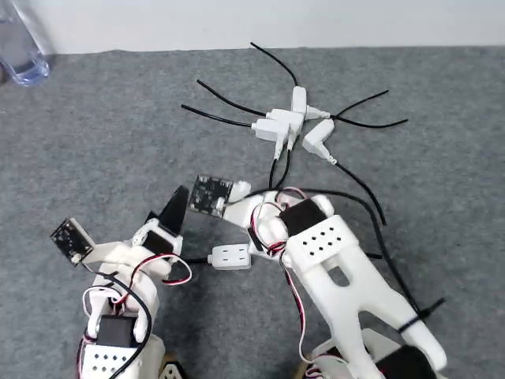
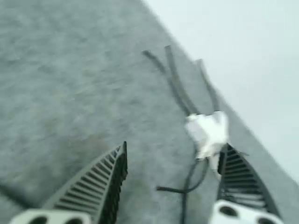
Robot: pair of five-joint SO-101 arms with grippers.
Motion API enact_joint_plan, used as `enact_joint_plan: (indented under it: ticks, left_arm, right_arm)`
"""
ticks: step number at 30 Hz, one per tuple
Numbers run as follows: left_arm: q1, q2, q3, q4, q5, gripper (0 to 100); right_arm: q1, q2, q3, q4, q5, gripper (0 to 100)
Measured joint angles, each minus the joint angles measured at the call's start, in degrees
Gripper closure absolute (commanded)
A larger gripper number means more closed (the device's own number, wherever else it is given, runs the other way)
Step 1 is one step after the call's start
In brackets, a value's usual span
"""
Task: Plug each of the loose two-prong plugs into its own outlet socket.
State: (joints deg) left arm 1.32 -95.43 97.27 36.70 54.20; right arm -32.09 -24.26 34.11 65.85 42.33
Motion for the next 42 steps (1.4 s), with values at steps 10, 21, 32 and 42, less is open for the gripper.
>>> enact_joint_plan:
  ticks: [10,21,32,42]
  left_arm:
    - [11.43,0.00,0.00,3.16,5.36,53]
    - [14.15,0.00,0.00,4.92,5.36,53]
    - [14.33,0.00,0.00,4.92,5.54,53]
    - [14.42,-0.62,-0.18,4.92,5.63,53]
  right_arm:
    - [-0.44,-0.44,-8.79,3.87,-0.79,99.1]
    - [-0.44,-0.44,-13.10,6.33,-2.02,99.1]
    - [-2.46,-0.53,-18.46,13.63,-2.29,99.1]
    - [-3.34,-2.55,-21.45,18.02,-2.55,99.1]
